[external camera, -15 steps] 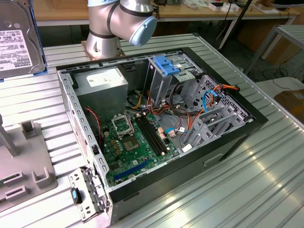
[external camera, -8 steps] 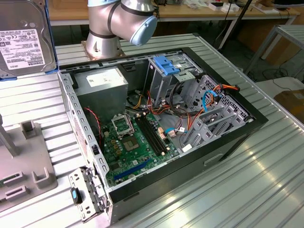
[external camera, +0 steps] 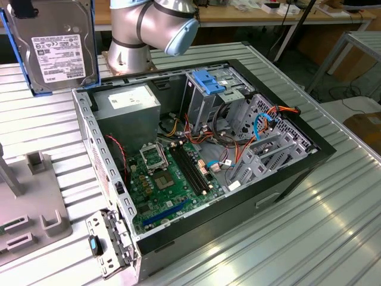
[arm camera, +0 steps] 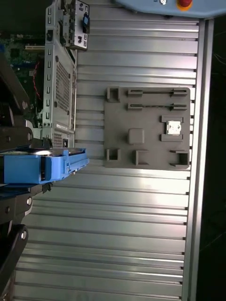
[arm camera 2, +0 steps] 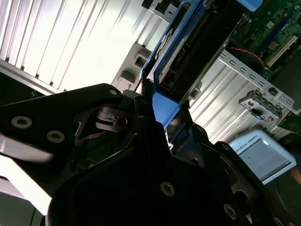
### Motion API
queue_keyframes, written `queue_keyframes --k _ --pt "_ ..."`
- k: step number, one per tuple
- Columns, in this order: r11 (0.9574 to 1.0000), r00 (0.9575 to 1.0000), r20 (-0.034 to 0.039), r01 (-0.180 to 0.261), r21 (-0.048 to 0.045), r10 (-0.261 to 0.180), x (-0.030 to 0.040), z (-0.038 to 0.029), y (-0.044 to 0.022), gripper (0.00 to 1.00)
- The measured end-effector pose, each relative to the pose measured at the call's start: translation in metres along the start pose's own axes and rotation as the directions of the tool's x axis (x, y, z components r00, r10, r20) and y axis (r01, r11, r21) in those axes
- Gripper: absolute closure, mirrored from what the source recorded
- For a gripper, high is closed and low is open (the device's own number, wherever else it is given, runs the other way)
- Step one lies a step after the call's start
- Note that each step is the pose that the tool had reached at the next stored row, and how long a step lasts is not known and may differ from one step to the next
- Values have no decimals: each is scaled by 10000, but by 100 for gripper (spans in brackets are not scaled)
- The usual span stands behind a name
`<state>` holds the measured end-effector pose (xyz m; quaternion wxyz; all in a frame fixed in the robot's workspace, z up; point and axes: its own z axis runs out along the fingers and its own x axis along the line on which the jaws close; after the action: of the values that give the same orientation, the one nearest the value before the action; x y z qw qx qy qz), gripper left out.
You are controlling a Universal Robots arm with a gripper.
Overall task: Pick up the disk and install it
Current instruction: 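Pick up the disk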
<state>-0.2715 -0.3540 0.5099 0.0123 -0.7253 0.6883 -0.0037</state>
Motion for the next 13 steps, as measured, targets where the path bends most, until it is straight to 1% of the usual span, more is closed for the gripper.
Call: queue_keyframes --k 3,4,5,7,8,9,13 --pt "10000 10000 0 0 1 0 11 5 -217 64" --pt "10000 10000 0 -1 1 1 14 6 -265 64" --pt "10000 10000 1 -1 2 1 17 8 -331 64" --pt "10000 10000 0 0 1 0 21 9 -397 64" --pt "10000 10000 1 -1 1 1 29 13 -556 64" --pt "10000 10000 0 0 0 0 35 15 -664 64" --pt "10000 10000 0 1 0 -1 36 16 -685 64"
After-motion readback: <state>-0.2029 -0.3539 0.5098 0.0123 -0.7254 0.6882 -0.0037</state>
